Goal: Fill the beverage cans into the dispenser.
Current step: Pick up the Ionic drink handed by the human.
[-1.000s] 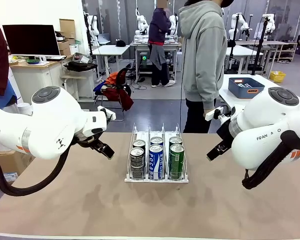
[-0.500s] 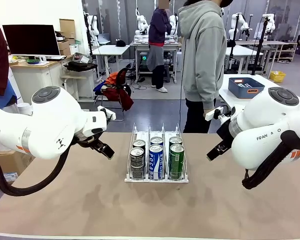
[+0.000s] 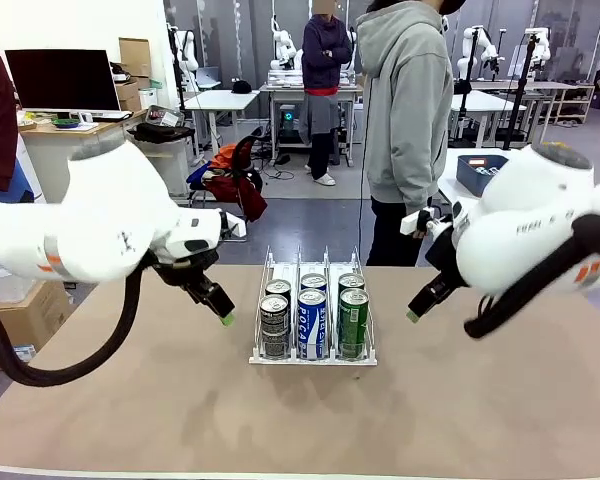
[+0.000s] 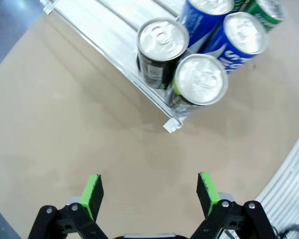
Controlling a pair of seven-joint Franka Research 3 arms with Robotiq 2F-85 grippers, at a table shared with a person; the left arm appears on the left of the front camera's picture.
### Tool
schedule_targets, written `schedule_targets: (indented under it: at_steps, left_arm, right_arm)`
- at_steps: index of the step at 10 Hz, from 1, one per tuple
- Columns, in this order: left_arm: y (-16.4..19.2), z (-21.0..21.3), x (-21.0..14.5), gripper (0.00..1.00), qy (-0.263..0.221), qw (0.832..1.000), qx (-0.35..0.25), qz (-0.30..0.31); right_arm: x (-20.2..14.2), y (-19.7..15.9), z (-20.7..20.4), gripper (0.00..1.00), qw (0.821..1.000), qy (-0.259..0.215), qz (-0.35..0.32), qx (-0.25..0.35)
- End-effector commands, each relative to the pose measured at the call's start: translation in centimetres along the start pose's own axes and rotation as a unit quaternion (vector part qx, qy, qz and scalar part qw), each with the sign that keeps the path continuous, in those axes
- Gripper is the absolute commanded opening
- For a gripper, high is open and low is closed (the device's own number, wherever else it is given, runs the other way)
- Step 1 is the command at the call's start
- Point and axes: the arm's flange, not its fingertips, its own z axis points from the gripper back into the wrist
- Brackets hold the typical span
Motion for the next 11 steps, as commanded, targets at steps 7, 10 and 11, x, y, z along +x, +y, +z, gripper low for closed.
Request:
schedule_targets:
  at_steps: [7, 10, 11]
  left_arm:
    - [2.9, 6.5, 1.3, 1.0, -0.049, 0.997, -0.061, -0.019]
    - [2.9, 6.5, 1.3, 1.0, -0.049, 0.997, -0.061, -0.019]
    - [2.9, 6.5, 1.3, 1.0, -0.049, 0.997, -0.061, -0.019]
  right_arm:
    - [1.4, -4.2, 6.4, 1.0, 0.998, -0.029, 0.008, 0.063]
    - [1.4, -4.2, 6.4, 1.0, 0.998, -0.029, 0.008, 0.063]
    - [1.4, -4.2, 6.4, 1.0, 0.998, -0.029, 0.008, 0.063]
